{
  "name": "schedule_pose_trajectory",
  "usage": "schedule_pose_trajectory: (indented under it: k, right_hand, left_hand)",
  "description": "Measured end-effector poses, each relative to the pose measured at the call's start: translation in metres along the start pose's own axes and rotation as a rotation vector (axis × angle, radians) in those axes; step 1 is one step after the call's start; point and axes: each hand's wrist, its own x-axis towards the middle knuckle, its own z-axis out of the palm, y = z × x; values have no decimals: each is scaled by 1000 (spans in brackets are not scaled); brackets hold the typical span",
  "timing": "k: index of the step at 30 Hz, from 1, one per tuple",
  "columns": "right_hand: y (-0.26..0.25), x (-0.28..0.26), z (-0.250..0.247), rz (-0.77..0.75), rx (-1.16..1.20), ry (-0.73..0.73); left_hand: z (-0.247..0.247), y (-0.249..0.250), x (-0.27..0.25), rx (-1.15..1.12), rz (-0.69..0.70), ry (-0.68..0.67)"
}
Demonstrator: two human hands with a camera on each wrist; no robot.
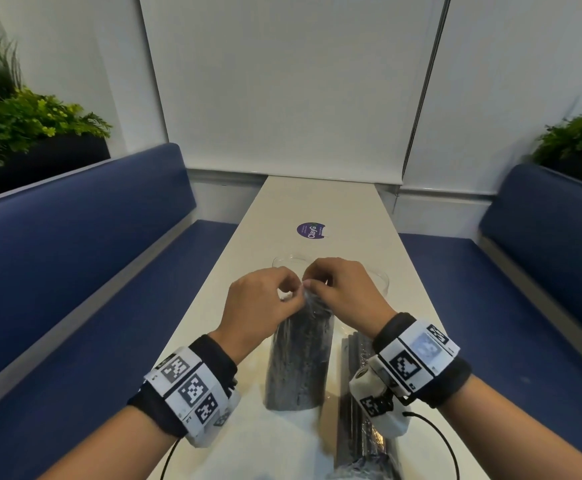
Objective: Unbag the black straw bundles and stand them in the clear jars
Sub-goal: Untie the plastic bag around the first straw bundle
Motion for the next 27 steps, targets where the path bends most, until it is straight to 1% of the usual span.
schedule_pose_trajectory:
  k: [2,4,6,7,9,10,12,14,15,17,19,21,23,25,27]
  right_hand:
    - [4,2,1,15,37,17]
    - [12,5,-2,103,136,42]
    - [18,6,-4,180,204,45]
    - [19,5,-5,181,194,36]
    - [19,3,-4,141,154,24]
    - [17,2,-4,114,144,22]
    - [14,2,-3,63,139,27]
    - [12,2,-2,21,132,35]
    - [13,3,-2,5,126,35]
    - [15,3,-2,-8,120,30]
    - [16,2,-1,-26,119,0]
    - [16,0,2,-81,52,-32]
    - [17,-3,6,-139,-82,-47]
    - [19,-3,8,-156,-140,-41]
    - [22,-1,6,-122,-90,-33]
  left_hand:
    - [2,-1,0,-23,3,16]
    - [4,-4,-3,-88,-14,24]
    - [7,-5,-8,-200,-76,31]
    - [8,-6,-9,-273,-131,30]
    - [8,-6,-9,-400,-235,16]
    - [7,-6,-7,-420,-253,7]
    - [5,-5,-4,-373,-226,-44]
    - [4,-4,-2,-240,-163,-111]
    - [3,-3,-1,-199,-141,-115]
    - [1,-6,-2,-214,-115,-54]
    - [3,-7,-6,-293,-135,22]
    - [7,-6,-12,-403,-223,65]
    - [11,-5,-14,-486,-324,97]
    - [12,-5,-12,-510,-349,88]
    - [9,-6,-10,-480,-277,1]
